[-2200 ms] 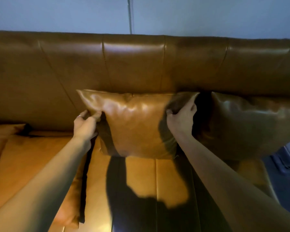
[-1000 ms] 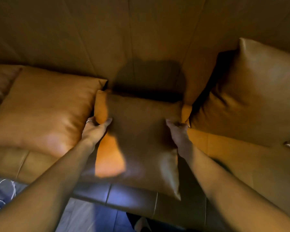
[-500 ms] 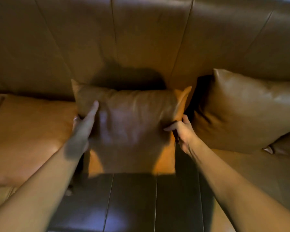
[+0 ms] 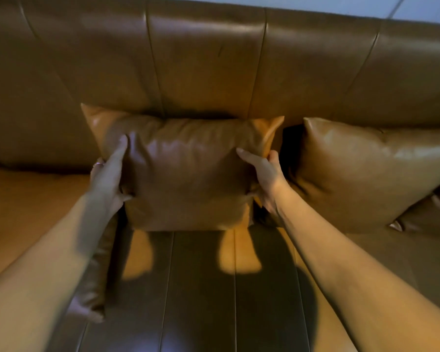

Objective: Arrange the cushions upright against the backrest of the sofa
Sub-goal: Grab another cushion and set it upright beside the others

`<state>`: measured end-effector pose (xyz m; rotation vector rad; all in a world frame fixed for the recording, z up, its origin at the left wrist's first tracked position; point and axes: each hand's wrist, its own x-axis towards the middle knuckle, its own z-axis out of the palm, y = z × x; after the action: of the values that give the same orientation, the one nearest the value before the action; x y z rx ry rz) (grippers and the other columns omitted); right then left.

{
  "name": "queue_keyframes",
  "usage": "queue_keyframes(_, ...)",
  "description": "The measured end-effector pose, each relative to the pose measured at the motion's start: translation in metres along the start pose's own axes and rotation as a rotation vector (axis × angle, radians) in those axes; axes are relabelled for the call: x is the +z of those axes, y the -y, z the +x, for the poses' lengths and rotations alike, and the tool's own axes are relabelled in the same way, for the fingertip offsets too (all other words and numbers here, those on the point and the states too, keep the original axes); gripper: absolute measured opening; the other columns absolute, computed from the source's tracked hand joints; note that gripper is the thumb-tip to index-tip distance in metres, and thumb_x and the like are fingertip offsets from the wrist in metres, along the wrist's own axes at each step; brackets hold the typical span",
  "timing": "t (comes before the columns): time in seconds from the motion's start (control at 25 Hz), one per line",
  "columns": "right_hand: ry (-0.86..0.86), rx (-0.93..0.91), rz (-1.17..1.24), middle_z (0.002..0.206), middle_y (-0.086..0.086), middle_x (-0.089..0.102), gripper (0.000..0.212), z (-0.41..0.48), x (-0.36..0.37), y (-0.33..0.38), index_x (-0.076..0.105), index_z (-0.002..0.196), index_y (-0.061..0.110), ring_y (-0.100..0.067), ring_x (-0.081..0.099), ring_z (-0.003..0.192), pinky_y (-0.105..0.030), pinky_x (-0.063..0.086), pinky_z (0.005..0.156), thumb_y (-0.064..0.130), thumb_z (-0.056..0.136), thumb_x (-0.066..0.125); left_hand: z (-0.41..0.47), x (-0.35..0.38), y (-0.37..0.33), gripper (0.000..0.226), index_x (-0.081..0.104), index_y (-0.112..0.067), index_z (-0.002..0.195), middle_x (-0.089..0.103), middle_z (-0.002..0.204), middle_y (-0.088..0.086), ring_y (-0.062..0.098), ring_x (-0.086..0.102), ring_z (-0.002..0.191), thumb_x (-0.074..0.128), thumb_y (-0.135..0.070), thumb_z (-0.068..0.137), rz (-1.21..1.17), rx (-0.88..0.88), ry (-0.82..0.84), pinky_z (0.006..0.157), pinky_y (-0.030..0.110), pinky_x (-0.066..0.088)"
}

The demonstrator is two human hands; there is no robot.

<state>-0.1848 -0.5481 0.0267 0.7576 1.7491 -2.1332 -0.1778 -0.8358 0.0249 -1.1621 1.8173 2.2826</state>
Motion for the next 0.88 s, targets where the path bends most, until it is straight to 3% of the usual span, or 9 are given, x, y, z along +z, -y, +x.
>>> queue_keyframes(0.08,-0.007,-0.024,-0.019,0.123,0.0,0.058,0.087,0.004,0.004,0.0,0.034,0.139,0.033,-0.02,0.059,0.098,-0.051,0.055,0.079,0.041,0.07,0.087,0.003,-0.001,-0.001,0.087,0.047,-0.03,0.139,0.059,0.135,-0.002,0.028,0.055,0.122,0.077,-0.067,0.067,-0.031,0.046,-0.016,0.1,0.071,0.038)
queue_keyframes(0.32,-0.074,-0.048,-0.072,0.112,0.007,0.061,0.075,0.016,0.013,-0.003,0.038,0.132,0.033,-0.013,0.059,0.091,-0.051,0.053,0.088,0.043,0.074,0.084,0.014,0.001,-0.002,0.085,0.038,-0.028,0.145,0.047,0.149,0.002,0.034,0.042,0.138,0.072,-0.064,0.076,0.019,0.024,-0.065,0.103,0.074,0.035)
queue_keyframes(0.48,-0.074,-0.052,-0.119,0.115,0.008,0.06,0.084,0.019,0.014,-0.005,0.034,0.141,0.032,-0.013,0.059,0.093,-0.042,0.054,0.076,0.047,0.074,0.083,0.02,0.003,0.002,0.1,0.023,-0.027,0.154,0.038,0.156,0.003,0.035,0.037,0.142,0.07,-0.067,0.075,0.035,0.003,-0.053,0.104,0.072,0.035)
queue_keyframes(0.56,-0.07,-0.027,-0.149,0.126,0.005,0.058,0.09,0.023,0.015,-0.006,0.027,0.145,0.036,-0.022,0.058,0.108,-0.053,0.053,0.087,0.05,0.075,0.081,0.022,0.004,0.004,0.106,0.01,-0.028,0.157,0.029,0.161,0.006,0.036,0.032,0.144,0.066,-0.07,0.077,0.071,-0.011,-0.022,0.106,0.072,0.033)
queue_keyframes(0.64,-0.075,-0.011,-0.171,0.138,0.0,0.053,0.092,0.026,0.016,-0.005,0.023,0.146,0.038,-0.03,0.052,0.123,-0.063,0.045,0.099,0.051,0.076,0.08,0.022,0.005,0.004,0.102,0.011,-0.029,0.156,0.027,0.161,0.006,0.037,0.03,0.145,0.062,-0.071,0.079,0.119,-0.008,0.001,0.106,0.072,0.033)
queue_keyframes(0.76,-0.137,-0.047,-0.288,0.147,-0.006,0.046,0.095,0.023,0.018,-0.001,0.021,0.15,0.027,-0.035,0.046,0.132,-0.059,0.042,0.105,0.05,0.078,0.079,0.017,0.003,0.005,0.09,0.02,-0.026,0.153,0.035,0.156,0.003,0.035,0.036,0.142,0.057,-0.07,0.084,0.159,0.015,-0.01,0.102,0.069,0.037)
queue_keyframes(0.88,-0.3,-0.29,-0.573,0.158,-0.012,0.028,0.103,0.019,0.024,0.005,0.013,0.157,0.019,-0.037,0.037,0.14,-0.052,0.037,0.112,0.042,0.081,0.078,0.007,0.001,0.012,0.075,0.029,-0.026,0.15,0.045,0.147,-0.001,0.031,0.044,0.136,0.057,-0.06,0.09,0.191,0.063,-0.03,0.094,0.052,0.041)
